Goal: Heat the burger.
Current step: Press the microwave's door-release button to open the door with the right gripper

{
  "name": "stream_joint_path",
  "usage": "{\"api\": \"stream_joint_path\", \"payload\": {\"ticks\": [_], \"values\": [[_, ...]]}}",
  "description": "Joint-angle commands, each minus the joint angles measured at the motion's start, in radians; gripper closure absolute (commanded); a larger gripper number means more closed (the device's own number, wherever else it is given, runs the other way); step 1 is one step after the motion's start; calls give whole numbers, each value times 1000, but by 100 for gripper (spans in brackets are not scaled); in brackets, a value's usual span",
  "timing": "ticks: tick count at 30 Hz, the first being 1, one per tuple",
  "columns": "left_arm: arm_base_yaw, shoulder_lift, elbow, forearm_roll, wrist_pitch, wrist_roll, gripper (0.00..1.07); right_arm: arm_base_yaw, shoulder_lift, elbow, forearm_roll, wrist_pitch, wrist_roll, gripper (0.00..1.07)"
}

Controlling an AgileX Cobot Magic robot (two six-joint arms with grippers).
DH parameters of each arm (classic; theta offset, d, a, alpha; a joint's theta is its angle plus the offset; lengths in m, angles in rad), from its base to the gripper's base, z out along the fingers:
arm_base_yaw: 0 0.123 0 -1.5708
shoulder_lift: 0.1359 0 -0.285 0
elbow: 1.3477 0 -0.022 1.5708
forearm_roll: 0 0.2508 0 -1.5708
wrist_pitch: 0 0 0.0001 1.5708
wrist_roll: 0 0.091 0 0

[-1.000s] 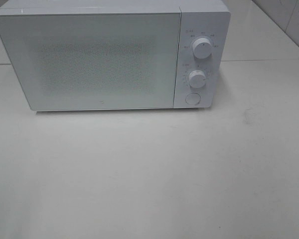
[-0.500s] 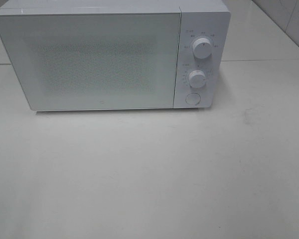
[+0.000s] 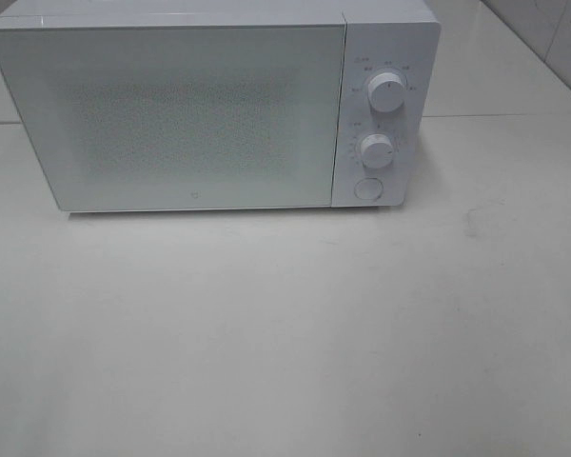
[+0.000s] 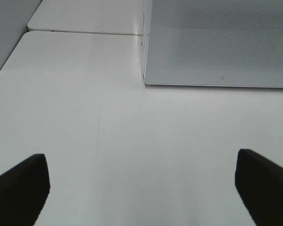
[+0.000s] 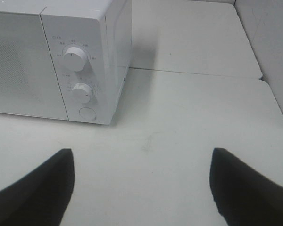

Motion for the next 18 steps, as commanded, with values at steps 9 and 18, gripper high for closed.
{"api": "stream_joint_path", "payload": {"ticks": [9, 18], "values": [[2, -21, 3, -4, -2, 1, 6, -6, 236, -2, 0, -258, -9, 31], [2, -21, 3, -4, -2, 1, 6, -6, 406, 62, 0, -525, -9, 31]]}}
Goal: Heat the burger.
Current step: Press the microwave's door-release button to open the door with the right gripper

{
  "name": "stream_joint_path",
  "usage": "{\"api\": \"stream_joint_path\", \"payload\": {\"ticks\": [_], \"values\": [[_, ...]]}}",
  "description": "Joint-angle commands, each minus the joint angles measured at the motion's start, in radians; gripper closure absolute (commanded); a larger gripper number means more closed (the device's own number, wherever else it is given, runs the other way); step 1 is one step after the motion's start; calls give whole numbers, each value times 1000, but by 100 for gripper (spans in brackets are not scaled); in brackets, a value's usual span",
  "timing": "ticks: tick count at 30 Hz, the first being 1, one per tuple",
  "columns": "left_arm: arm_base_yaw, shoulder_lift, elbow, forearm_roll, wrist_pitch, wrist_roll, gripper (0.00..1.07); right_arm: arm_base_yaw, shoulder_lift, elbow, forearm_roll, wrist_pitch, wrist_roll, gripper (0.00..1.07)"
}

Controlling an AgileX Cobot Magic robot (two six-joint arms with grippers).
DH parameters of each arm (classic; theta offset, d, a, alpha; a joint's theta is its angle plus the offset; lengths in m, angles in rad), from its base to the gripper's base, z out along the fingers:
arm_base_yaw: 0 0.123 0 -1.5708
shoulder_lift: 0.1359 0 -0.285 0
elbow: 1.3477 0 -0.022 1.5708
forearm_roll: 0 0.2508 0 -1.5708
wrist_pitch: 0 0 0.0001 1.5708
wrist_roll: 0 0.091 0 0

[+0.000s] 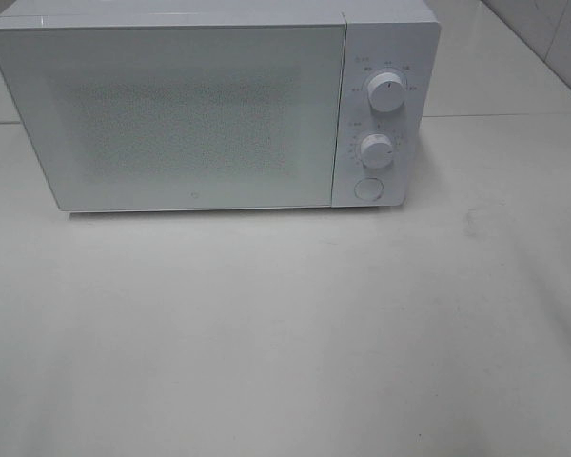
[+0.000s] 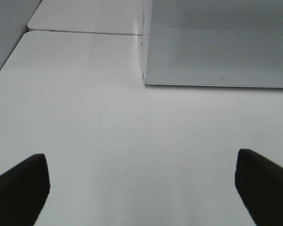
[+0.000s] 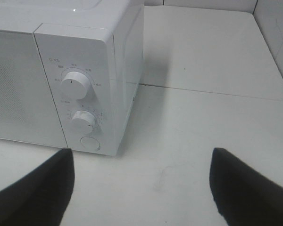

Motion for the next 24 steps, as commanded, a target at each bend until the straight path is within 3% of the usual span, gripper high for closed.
{"api": "stream_joint_path", "payload": {"ticks": [1, 12, 19, 24], "values": [[2, -21, 3, -4, -2, 1, 6, -6, 58, 49, 0, -152, -9, 31], [2, -21, 3, -4, -2, 1, 6, -6, 289, 164, 14, -567, -31, 32], [2, -21, 3, -4, -2, 1, 6, -2, 440, 222, 263, -791, -239, 32], [2, -21, 3, -4, -2, 1, 6, -2, 480, 250, 327, -861, -257, 32]]}}
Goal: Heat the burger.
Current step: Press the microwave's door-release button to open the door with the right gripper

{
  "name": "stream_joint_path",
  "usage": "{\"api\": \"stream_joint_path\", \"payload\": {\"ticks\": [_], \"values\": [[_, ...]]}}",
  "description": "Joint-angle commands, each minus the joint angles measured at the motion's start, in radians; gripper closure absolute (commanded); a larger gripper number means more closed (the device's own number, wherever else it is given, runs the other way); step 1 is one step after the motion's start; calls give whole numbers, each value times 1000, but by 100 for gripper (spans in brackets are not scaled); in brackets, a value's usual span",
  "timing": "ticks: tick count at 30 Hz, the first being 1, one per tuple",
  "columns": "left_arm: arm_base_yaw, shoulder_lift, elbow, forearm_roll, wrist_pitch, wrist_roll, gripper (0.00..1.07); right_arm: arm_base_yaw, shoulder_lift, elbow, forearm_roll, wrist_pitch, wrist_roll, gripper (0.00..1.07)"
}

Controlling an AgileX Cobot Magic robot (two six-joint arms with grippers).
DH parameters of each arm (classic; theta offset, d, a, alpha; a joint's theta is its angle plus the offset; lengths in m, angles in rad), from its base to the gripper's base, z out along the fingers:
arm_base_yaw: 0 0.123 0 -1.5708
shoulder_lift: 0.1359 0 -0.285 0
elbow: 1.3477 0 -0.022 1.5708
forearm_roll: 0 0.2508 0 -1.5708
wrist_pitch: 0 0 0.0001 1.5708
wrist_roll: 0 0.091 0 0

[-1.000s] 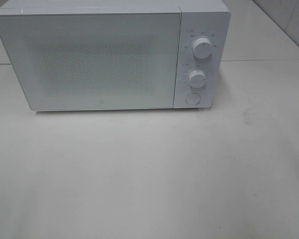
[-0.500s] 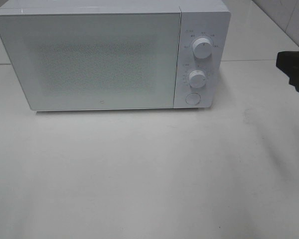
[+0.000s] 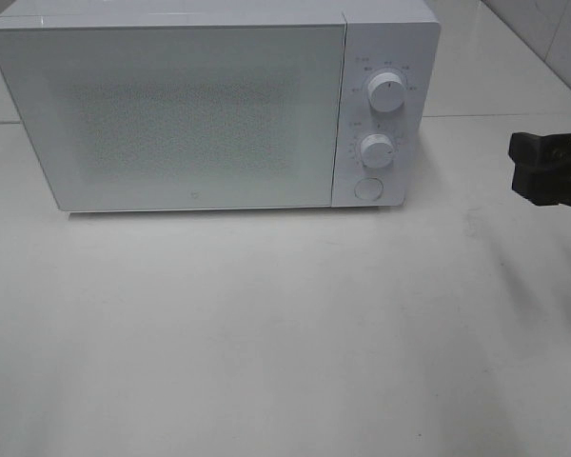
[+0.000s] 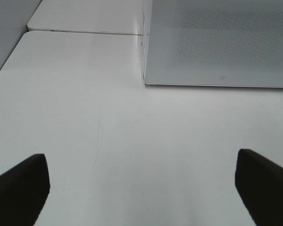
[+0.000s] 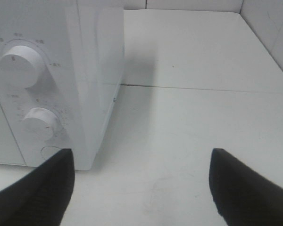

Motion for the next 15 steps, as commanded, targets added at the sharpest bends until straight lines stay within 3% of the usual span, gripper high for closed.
{"api": "stream_joint_path", "payload": {"ticks": [1, 5, 7, 15], "values": [[2, -21, 3, -4, -2, 1, 6, 2, 18, 17, 39, -67, -25, 33], [2, -21, 3, -4, -2, 1, 6, 49, 37, 28, 94, -109, -34, 33], [2, -21, 3, -4, -2, 1, 6, 142, 85, 35, 203, -154, -91, 34], [2, -21, 3, -4, -2, 1, 6, 306, 199, 35, 375, -285, -138, 34]]}}
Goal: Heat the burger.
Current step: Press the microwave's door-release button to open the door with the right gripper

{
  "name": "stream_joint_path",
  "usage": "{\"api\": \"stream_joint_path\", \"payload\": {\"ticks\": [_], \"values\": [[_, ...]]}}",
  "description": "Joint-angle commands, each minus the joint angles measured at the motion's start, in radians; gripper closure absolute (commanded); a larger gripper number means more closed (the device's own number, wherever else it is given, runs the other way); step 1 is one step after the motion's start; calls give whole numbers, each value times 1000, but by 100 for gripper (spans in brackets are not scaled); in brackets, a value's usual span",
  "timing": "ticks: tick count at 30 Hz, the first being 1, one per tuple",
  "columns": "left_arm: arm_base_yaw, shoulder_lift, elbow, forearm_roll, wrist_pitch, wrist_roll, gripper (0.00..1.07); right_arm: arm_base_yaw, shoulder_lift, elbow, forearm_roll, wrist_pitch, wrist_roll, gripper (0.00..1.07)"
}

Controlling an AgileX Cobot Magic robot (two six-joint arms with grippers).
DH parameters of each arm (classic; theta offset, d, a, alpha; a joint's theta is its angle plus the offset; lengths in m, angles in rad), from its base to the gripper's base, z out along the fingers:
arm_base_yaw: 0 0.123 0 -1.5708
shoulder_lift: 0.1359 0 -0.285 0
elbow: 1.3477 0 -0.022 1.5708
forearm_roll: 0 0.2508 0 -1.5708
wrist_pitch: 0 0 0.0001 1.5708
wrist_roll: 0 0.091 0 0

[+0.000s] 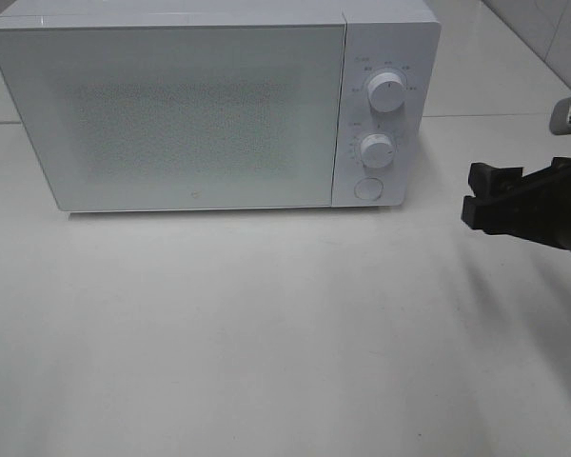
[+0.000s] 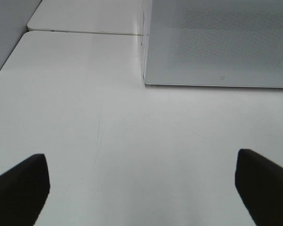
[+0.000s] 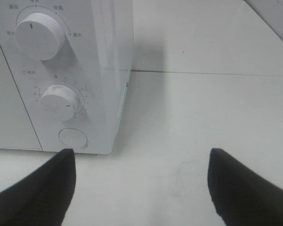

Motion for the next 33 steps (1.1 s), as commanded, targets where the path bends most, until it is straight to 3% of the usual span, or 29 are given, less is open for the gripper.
{"api": "stream_joint_path", "payload": {"ticks": [1, 4, 15, 25, 33], "values": [[2, -21, 3, -4, -2, 1, 6, 57, 37, 3, 76, -68, -25, 34], [2, -21, 3, -4, -2, 1, 6, 160, 107, 1, 171, -153, -25, 34], [2, -21, 3, -4, -2, 1, 6, 336, 237, -94, 334, -175, -73, 34], [2, -21, 3, -4, -2, 1, 6, 365, 293, -150, 361, -161, -60, 34], [2, -21, 3, -4, -2, 1, 6, 365, 293, -150, 376, -161, 218, 47]]}}
